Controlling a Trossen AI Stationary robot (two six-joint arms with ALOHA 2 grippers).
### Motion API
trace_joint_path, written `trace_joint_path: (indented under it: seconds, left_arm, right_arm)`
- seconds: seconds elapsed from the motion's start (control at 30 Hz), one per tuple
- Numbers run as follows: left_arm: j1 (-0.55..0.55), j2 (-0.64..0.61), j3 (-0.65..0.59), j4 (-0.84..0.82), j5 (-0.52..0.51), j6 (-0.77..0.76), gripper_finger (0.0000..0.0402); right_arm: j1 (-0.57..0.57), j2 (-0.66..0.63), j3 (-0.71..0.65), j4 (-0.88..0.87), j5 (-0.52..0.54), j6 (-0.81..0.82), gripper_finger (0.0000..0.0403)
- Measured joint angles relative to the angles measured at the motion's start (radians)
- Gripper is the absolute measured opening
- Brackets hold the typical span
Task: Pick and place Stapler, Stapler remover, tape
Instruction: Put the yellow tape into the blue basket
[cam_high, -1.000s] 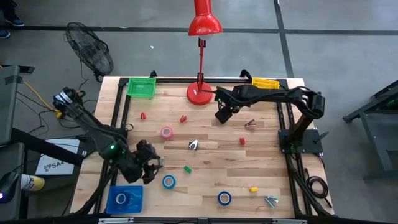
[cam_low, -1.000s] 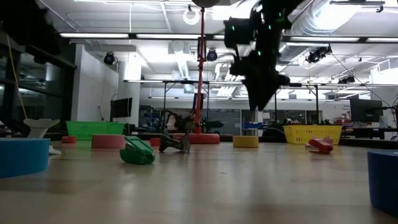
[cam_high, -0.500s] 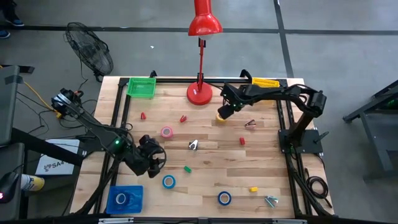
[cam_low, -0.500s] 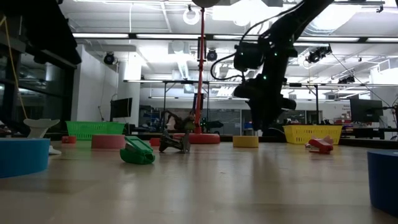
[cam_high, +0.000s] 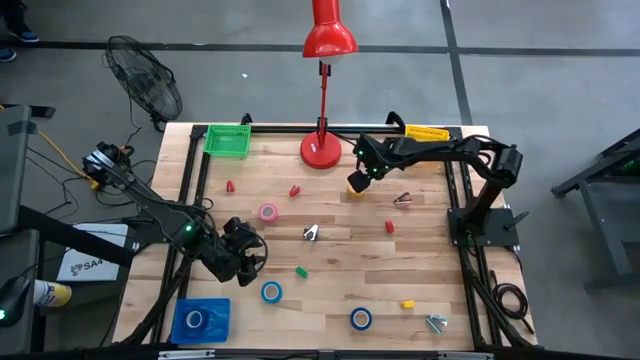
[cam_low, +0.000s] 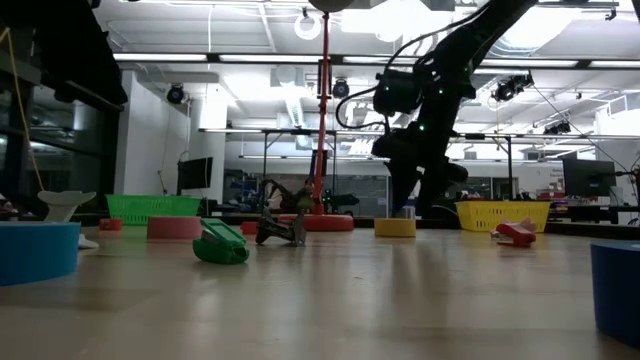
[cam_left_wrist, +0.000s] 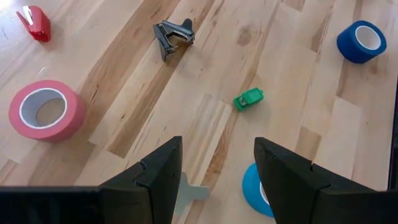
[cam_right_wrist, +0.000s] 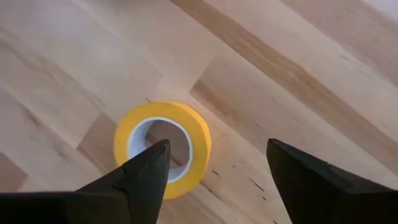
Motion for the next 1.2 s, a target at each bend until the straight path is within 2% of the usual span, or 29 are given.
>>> trace_joint_path:
  seconds: [0.3, 0.43, 0.6, 1.07, 1.2]
  left_arm:
    - [0.000, 0.000, 0.000, -0.008, 0.024, 0.000, 0.0198]
    - [-0.001, 0.000, 0.000, -0.008, 0.027, 0.000, 0.0198]
    - [-0.002, 0.000, 0.000, -0.008, 0.027, 0.000, 0.0198]
    - [-0.002, 0.000, 0.000, -0.008, 0.027, 0.000, 0.0198]
    - [-0.002, 0.000, 0.000, -0.007, 0.027, 0.000, 0.0198]
  right_arm:
    - [0.003, 0.066, 0.000, 0.000, 0.004, 0.019, 0.0260]
    - [0.002, 0.066, 0.000, -0.004, 0.006, 0.023, 0.0246]
    - [0.001, 0.066, 0.000, -0.018, 0.004, 0.022, 0.0202]
    - [0.001, 0.066, 0.001, -0.034, -0.042, 0.018, 0.0034]
    - [0.001, 0.066, 0.002, -0.044, -0.083, 0.003, 0.0031]
